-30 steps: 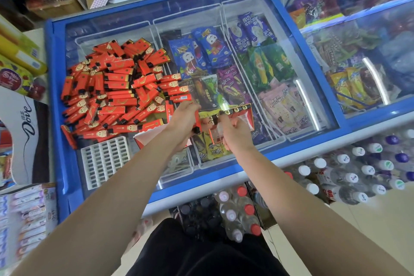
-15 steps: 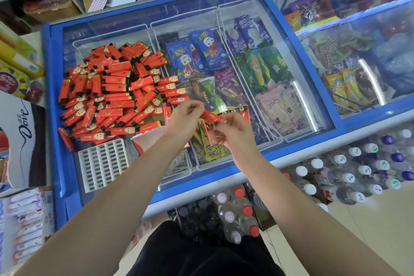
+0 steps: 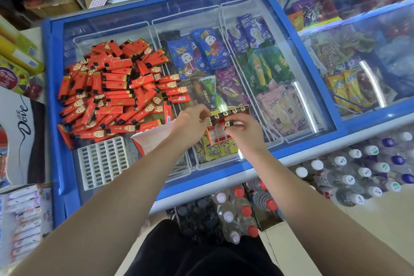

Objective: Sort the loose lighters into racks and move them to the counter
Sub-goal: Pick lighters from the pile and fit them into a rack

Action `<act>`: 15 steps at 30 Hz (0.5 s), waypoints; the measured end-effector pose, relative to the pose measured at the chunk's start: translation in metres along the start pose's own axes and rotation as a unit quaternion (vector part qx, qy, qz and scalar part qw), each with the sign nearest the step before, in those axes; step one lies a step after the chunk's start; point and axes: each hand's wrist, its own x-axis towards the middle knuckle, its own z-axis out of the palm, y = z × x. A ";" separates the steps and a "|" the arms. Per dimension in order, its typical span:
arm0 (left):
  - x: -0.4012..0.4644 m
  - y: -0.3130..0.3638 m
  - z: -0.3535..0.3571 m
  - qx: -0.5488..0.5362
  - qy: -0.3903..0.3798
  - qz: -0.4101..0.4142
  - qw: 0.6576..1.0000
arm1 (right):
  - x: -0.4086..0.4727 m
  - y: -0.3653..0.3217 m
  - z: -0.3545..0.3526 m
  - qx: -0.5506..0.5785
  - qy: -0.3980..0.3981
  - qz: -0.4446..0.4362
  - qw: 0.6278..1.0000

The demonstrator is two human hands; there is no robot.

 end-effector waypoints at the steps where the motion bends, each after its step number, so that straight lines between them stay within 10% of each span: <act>1: 0.001 -0.001 0.001 0.000 0.003 0.000 1.000 | 0.000 0.001 0.002 0.001 -0.005 0.005 1.000; 15: 0.003 -0.005 0.003 -0.015 0.004 -0.002 1.000 | 0.005 0.003 0.019 0.133 0.000 0.126 0.983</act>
